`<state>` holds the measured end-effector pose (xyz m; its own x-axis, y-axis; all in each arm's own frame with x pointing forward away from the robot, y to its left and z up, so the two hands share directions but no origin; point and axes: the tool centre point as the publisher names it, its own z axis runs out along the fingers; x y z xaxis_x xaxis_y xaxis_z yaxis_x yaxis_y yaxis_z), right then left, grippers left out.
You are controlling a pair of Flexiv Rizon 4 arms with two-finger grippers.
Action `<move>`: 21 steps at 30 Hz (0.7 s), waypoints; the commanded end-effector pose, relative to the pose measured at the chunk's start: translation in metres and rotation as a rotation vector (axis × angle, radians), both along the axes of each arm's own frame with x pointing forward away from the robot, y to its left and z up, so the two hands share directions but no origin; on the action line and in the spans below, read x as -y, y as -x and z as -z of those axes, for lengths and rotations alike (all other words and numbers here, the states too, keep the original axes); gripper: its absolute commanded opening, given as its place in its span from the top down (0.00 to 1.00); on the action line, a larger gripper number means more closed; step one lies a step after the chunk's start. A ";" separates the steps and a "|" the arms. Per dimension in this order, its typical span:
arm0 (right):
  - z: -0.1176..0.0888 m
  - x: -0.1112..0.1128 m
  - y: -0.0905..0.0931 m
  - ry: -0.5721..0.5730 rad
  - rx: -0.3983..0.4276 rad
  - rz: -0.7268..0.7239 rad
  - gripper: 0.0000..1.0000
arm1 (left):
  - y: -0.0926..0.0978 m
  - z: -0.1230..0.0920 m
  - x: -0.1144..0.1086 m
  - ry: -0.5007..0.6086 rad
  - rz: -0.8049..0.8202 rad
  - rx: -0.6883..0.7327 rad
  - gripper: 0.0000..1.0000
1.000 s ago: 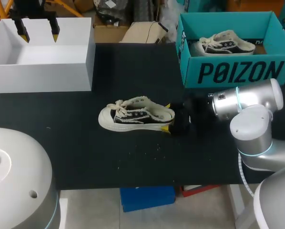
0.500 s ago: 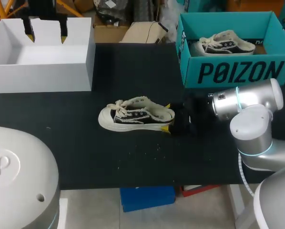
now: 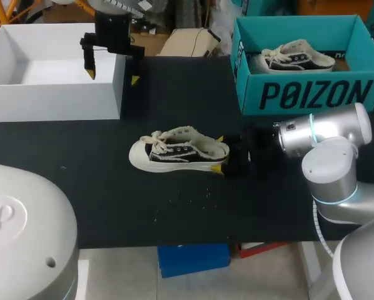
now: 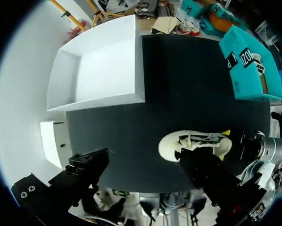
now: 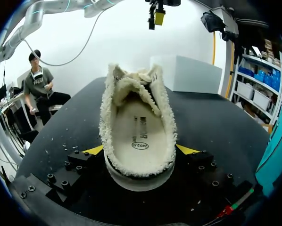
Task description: Take the shoe out of the shoebox, open the shoe tongue, remove and reinsert the insole, then place the shoe into the shoebox
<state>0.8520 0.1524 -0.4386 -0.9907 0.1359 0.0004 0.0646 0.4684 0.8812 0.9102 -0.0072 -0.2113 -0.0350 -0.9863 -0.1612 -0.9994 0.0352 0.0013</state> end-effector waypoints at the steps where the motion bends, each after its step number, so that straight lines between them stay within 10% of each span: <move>1: 0.001 -0.001 0.001 0.001 0.000 0.002 1.00 | 0.021 0.001 0.024 -0.012 0.017 0.049 0.00; 21: 0.001 -0.001 0.001 0.001 0.000 0.002 1.00 | 0.031 0.005 0.043 -0.004 0.048 0.035 0.00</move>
